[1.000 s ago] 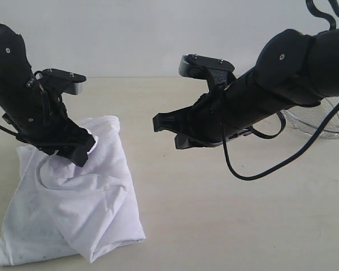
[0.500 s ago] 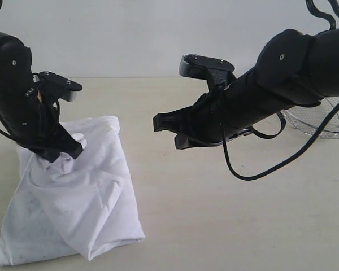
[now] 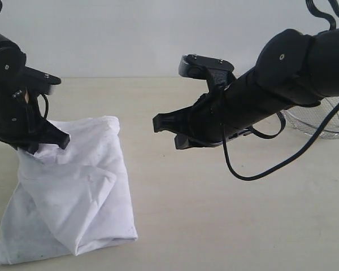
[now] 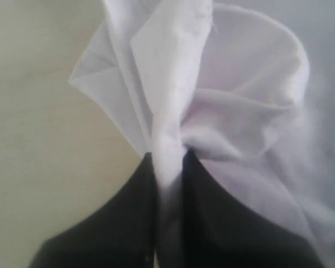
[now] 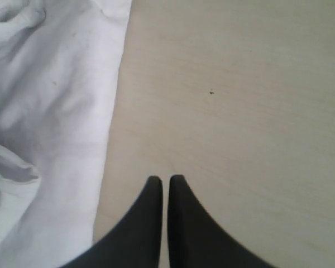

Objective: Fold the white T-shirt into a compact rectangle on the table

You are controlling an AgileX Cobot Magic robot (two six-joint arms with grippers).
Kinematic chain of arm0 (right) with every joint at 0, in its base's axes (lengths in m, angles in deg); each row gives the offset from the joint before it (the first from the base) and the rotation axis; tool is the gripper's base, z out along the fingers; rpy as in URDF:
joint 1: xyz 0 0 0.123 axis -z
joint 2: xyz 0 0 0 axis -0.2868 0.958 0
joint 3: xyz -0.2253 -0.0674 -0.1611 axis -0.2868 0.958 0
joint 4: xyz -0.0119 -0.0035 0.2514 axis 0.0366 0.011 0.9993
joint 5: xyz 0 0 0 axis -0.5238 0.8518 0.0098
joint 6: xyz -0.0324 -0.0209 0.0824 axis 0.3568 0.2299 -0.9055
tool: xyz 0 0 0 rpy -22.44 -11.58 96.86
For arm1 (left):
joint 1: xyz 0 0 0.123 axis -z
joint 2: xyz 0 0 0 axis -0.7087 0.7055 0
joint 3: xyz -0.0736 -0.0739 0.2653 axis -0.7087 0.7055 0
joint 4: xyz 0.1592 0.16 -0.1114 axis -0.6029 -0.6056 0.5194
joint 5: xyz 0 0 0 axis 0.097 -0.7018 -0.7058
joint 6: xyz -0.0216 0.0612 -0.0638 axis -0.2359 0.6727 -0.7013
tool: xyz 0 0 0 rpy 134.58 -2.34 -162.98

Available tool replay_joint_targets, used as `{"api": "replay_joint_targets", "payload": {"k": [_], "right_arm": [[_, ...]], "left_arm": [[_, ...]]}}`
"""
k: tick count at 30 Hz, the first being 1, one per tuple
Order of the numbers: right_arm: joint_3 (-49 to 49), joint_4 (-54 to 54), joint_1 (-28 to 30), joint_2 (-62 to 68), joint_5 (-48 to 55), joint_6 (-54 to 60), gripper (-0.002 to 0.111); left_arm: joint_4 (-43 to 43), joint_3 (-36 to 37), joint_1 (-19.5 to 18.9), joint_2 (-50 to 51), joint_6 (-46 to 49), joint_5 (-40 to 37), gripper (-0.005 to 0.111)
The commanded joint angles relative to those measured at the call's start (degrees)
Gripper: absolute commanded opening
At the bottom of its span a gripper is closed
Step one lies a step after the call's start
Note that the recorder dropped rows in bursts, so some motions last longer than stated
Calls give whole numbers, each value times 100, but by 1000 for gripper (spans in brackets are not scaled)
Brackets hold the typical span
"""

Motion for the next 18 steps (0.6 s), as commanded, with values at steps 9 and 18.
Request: {"api": "replay_joint_targets", "payload": {"k": [9, 18], "right_arm": [[26, -41, 47, -72, -11, 106, 0], [26, -41, 47, -72, 13, 118, 0]], "left_arm": [[-4, -26, -437, -6, -715, 498, 54], [-185, -26, -774, -6, -715, 344, 44]]}}
